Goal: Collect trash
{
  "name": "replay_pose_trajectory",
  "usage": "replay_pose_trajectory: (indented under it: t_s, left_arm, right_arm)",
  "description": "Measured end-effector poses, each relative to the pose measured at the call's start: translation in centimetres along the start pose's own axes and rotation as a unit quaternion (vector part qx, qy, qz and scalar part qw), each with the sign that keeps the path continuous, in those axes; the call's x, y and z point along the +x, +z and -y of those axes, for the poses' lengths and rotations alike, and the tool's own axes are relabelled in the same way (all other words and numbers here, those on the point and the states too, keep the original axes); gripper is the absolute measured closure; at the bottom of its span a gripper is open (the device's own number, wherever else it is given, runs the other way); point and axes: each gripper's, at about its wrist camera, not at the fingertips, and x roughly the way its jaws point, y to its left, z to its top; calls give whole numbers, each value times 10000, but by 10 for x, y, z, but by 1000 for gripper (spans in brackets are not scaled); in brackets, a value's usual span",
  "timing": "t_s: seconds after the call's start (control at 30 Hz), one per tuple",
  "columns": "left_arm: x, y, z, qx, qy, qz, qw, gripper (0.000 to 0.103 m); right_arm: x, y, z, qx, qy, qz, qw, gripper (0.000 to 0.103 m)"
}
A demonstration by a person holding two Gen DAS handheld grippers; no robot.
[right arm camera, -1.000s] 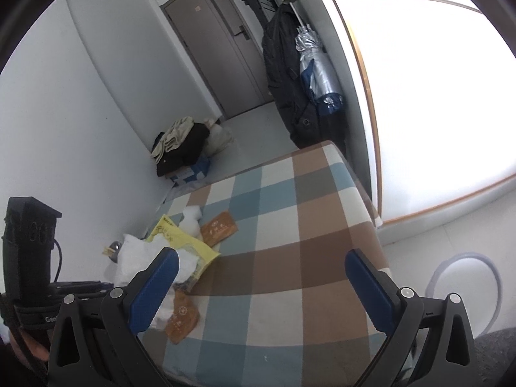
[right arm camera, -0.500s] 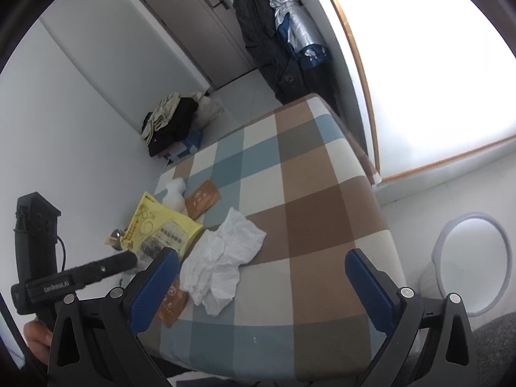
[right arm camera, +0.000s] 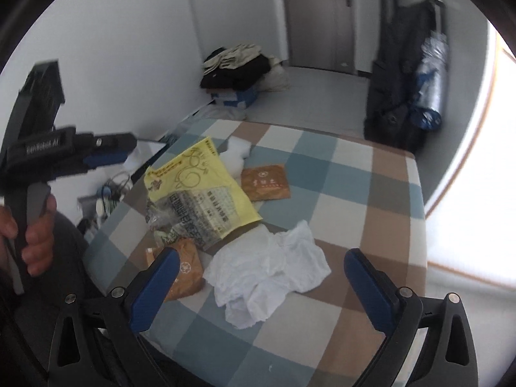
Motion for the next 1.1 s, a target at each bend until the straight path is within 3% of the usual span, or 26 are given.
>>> replay_pose_trajectory:
  t_s: [0.13,0.3,0.37,0.43,0.57,0.63,0.77,1.1]
  left_arm:
    - [0,4,-5,-160,-119,25,9998,40]
    - [-9,6,-11,-295,-211,188,9992,40]
    - [-9,7,-13,-300,-209,176,9992,40]
    - [-10,8,-16,-374,-241,199,9988,40]
    - [-12,12,-25,-594,-337,242,9974,40]
    - [-10,12,-29,-691,-378,196,9967,40]
    - [-10,12,-30,-756,-396,169,9962,40]
    - [-11,7,-20,-447,-257,224,9984,40]
  right_arm:
    - [28,8,-28,-1070,319,-478,9926,2]
    - [66,7,-36,-1496,398,-1154,9812,4]
    - [80,7,-32,-1483,441,-1508,9764,15]
    - [89,10,-25,-1375,271,-1687,9757,23]
    - [98,15,-20,-1229,333,-1910,9733,41]
    - [100,14,-23,-1383,213,-1960,9706,62]
    - [96,13,-24,-1294,203,-1924,9725,87]
    - [53,22,-1,-64,669,-1141,9912,88]
